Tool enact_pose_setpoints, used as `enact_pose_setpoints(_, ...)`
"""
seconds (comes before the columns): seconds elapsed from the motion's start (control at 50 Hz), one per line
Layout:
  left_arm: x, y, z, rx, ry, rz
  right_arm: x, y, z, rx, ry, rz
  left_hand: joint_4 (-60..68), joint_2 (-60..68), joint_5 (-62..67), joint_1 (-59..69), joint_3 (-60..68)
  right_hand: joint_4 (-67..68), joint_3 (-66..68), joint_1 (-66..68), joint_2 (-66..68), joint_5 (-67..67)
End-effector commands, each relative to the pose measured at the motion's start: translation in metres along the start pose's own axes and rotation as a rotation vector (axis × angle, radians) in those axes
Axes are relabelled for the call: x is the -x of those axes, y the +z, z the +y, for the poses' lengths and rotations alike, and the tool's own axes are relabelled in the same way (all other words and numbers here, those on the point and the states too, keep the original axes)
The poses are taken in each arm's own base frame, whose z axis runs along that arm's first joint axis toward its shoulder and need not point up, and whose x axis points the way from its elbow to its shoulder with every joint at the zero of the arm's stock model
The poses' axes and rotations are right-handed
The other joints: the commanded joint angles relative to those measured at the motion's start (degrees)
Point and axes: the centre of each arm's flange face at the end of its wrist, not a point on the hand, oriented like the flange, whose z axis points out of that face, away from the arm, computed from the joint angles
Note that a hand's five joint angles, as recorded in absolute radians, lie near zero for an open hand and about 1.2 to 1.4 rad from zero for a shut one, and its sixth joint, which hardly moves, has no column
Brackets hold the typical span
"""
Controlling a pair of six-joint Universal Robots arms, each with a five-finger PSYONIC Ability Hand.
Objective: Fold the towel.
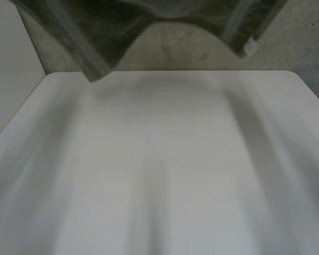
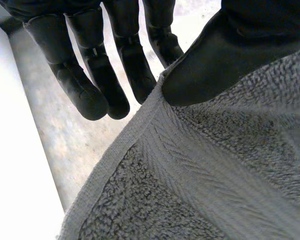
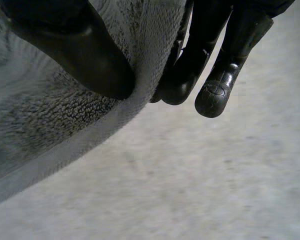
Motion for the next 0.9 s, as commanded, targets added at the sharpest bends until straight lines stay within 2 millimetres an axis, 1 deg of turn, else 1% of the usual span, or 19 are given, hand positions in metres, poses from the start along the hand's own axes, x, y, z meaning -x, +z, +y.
enact_pose_setpoints(0.02, -0.021, -0.063, 0.073, 0.260, -0.011, 0.143, 0.040, -0.032, 0.051, 0.143, 0.040, -0.195, -6.8, -5.8, -16.0, -0.2, -8.5, 3.7, 3.9, 4.6, 3.6, 3.0)
enact_pose_setpoints(0.04, -0.021, -0.064, 0.073, 0.261, -0.011, 0.143, 0.040, -0.032, 0.051, 0.143, 0.040, -0.195, -6.8, -5.8, -16.0, -0.2, -8.5, 3.7, 3.9, 4.6, 3.6, 3.0)
enact_pose_setpoints(0.06, -0.024, -0.078, 0.088, 0.301, -0.016, 0.173, 0.048, -0.041, 0.067, 0.186, 0.050, -0.225, -6.8, -5.8, -16.0, -0.2, -8.5, 3.7, 3.9, 4.6, 3.6, 3.0)
enact_pose_setpoints(0.08, -0.024, -0.078, 0.088, 0.301, -0.016, 0.173, 0.057, -0.051, 0.080, 0.222, 0.063, -0.261, -6.8, -5.8, -16.0, -0.2, -8.5, 3.7, 3.9, 4.6, 3.6, 3.0)
enact_pose_setpoints(0.12, -0.025, -0.108, 0.116, 0.382, -0.019, 0.214, 0.068, -0.062, 0.092, 0.253, 0.081, -0.309, -6.8, -5.8, -16.0, -0.2, -8.5, 3.7, 3.9, 4.6, 3.6, 3.0)
enact_pose_setpoints(0.14, -0.025, -0.109, 0.116, 0.382, -0.019, 0.215, 0.068, -0.062, 0.092, 0.254, 0.081, -0.309, -6.8, -5.8, -16.0, -0.2, -8.5, 3.7, 3.9, 4.6, 3.6, 3.0)
enact_pose_setpoints(0.18, -0.030, -0.141, 0.141, 0.454, -0.021, 0.253, 0.094, -0.088, 0.113, 0.305, 0.131, -0.422, -6.8, -5.8, -16.0, -0.2, -8.5, 3.7, 3.9, 4.6, 3.6, 3.0)
enact_pose_setpoints(0.2, -0.030, -0.141, 0.141, 0.454, -0.022, 0.253, 0.094, -0.088, 0.113, 0.305, 0.132, -0.423, -6.8, -5.8, -16.0, -0.2, -8.5, 3.7, 3.9, 4.6, 3.6, 3.0)
enact_pose_setpoints(0.24, -0.033, -0.155, 0.149, 0.480, -0.023, 0.274, 0.116, -0.116, 0.134, 0.365, 0.165, -0.515, -6.8, -5.8, -16.0, -0.2, -8.5, 3.7, 3.9, 4.6, 3.6, 3.0)
enact_pose_setpoints(0.28, -0.035, -0.179, 0.158, 0.525, -0.013, 0.303, 0.122, -0.128, 0.141, 0.384, 0.165, -0.549, -6.8, -5.8, -16.0, -0.2, -8.5, 3.7, 3.9, 4.6, 3.6, 3.0)
enact_pose_setpoints(0.32, -0.035, -0.190, 0.160, 0.553, -0.008, 0.315, 0.124, -0.137, 0.147, 0.404, 0.152, -0.567, -6.8, -5.8, -16.0, -0.2, -8.5, 3.7, 3.9, 4.6, 3.6, 3.0)
enact_pose_setpoints(0.4, -0.033, -0.205, 0.161, 0.591, 0.008, 0.337, 0.112, -0.143, 0.147, 0.419, 0.091, -0.562, -6.8, -5.8, -16.0, -0.2, -8.5, 3.7, 3.9, 4.6, 3.6, 3.0)
enact_pose_setpoints(0.46, -0.029, -0.206, 0.144, 0.563, 0.035, 0.349, 0.099, -0.138, 0.136, 0.402, 0.066, -0.536, -6.8, -5.8, -16.0, -0.2, -8.5, 3.7, 3.9, 4.6, 3.6, 3.0)
enact_pose_setpoints(0.5, -0.025, -0.207, 0.122, 0.543, 0.049, 0.352, 0.069, -0.133, 0.118, 0.407, 0.047, -0.485, -6.8, -5.8, -16.0, -0.2, -8.5, 3.7, 3.9, 4.6, 3.6, 3.0)
enact_pose_setpoints(0.52, -0.025, -0.207, 0.122, 0.543, 0.049, 0.352, 0.069, -0.133, 0.117, 0.407, 0.047, -0.485, -6.8, -5.8, -16.0, -0.2, -8.5, 3.7, 3.9, 4.6, 3.6, 3.0)
enact_pose_setpoints(0.56, -0.022, -0.208, 0.112, 0.543, 0.049, 0.345, 0.041, -0.134, 0.106, 0.443, 0.040, -0.455, -6.8, -5.8, -16.0, -0.2, -8.5, 3.7, 3.9, 4.6, 3.6, 3.0)
enact_pose_setpoints(0.66, -0.001, -0.212, 0.076, 0.585, 0.058, 0.302, 0.011, -0.144, 0.090, 0.515, 0.050, -0.448, -6.8, -5.8, -16.0, -0.2, -8.5, 3.7, 3.9, 4.6, 3.6, 3.0)
enact_pose_setpoints(0.78, -0.003, -0.219, 0.067, 0.599, 0.026, 0.370, 0.005, -0.161, 0.085, 0.600, 0.092, -0.529, -6.8, -5.8, -16.0, -0.2, -8.5, 3.7, 3.9, 4.6, 3.6, 3.0)
enact_pose_setpoints(0.9, 0.001, -0.217, 0.090, 0.624, 0.002, 0.417, 0.015, -0.167, 0.100, 0.637, 0.106, -0.581, -6.8, -5.8, -16.0, -0.2, -8.5, 3.7, 3.9, 4.6, 3.6, 3.0)
